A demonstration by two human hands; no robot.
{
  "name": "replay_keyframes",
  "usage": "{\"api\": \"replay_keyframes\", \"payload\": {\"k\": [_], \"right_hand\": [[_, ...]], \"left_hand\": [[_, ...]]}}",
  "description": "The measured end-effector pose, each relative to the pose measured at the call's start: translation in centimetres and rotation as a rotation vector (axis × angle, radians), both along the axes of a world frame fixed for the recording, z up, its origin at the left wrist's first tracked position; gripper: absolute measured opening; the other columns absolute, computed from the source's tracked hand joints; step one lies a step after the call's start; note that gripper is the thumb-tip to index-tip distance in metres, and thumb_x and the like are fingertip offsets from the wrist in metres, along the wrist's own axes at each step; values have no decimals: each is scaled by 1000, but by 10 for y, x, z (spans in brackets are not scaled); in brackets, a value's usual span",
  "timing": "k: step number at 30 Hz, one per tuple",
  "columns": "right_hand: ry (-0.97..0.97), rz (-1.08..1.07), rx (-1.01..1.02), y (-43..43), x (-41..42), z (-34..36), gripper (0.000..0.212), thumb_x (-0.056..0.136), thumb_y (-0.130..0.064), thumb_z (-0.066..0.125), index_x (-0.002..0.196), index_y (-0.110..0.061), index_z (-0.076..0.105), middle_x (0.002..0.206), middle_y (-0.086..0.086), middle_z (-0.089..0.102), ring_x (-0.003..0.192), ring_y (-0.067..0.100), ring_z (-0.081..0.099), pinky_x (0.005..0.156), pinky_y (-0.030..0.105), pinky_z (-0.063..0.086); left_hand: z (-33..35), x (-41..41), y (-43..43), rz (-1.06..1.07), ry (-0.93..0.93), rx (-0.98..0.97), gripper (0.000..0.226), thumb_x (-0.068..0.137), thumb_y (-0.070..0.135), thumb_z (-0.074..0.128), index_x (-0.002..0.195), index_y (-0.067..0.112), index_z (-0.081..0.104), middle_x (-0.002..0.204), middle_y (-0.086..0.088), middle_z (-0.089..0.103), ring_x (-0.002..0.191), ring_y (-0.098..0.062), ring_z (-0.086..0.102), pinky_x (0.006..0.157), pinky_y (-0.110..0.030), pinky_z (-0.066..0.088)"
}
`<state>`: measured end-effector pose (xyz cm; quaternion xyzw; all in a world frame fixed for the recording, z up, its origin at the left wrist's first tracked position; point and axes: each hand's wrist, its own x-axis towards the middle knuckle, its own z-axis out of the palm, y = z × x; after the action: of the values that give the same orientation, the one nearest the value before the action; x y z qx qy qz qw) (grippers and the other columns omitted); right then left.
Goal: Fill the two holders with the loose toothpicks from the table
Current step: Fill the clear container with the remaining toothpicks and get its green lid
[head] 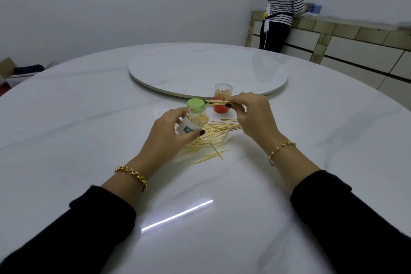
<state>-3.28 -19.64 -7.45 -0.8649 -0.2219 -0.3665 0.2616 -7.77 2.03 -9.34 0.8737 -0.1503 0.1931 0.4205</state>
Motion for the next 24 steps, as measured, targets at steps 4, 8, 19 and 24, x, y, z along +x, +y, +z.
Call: {"api": "replay_keyframes", "payload": {"k": [4,8,19,24], "right_hand": [[-92,-28,-202,6,-4,1,18,79,-4,65,90,-14,76,84,3,73,73,27,64,79,44,47],[-230,-40,-311,13,-10,6,21,77,-6,59,86,-14,76,79,0,70,70,24,62,78,39,48],[-182,76,-335,38,-22,1,37,68,13,59,97,-6,74,91,8,73,78,27,68,56,30,53],[-70,131,-168,45,-27,-2,49,76,11,48,120,-3,64,118,10,67,105,25,66,79,35,57]], "left_hand": [[0,0,0,2,-2,2,61,76,37,75,129,16,55,115,1,59,99,-11,52,73,2,36],[0,0,-1,-6,-17,8,60,76,37,75,128,15,56,114,0,59,99,-11,52,72,2,37],[0,-1,-2,-14,-54,44,56,76,37,76,125,18,57,109,4,61,93,-6,52,71,-2,40],[0,-1,-1,-16,-62,40,54,76,37,75,123,19,57,108,3,61,93,-7,53,71,-3,39]]}}
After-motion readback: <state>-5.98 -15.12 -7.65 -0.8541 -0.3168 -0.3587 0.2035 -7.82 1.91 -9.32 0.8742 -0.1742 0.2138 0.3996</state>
